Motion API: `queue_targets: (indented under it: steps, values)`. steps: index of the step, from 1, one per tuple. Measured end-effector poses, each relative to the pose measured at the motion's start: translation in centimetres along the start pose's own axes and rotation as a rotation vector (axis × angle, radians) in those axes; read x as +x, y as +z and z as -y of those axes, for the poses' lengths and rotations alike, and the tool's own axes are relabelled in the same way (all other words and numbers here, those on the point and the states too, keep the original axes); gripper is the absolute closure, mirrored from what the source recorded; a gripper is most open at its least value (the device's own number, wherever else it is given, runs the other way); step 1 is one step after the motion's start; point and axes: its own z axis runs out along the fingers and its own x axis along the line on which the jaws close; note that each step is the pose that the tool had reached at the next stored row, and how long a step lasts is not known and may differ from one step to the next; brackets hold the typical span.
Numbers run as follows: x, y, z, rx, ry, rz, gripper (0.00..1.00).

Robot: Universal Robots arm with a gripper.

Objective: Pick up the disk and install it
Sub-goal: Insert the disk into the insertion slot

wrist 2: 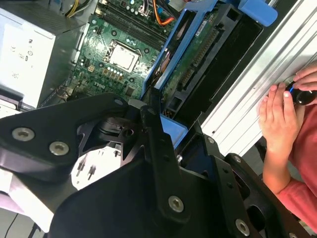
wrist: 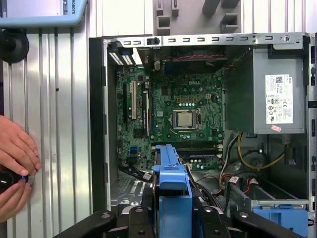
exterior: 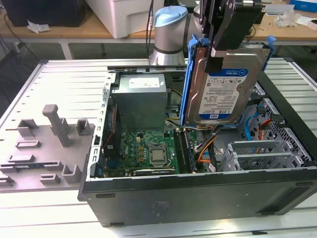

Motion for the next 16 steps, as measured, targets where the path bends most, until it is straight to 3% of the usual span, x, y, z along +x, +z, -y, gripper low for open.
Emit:
queue_targets:
  steps: [11,14,16]
  values:
    - [0.01,-0.01,0.24,-0.0001,-0.001,0.0011,0.64]
    - [0.09,0.0,0.66,0.0001,-0.006,0.0145,0.64]
    - [0.27,0.0,1.14,0.0001,-0.008,0.0171,0.64]
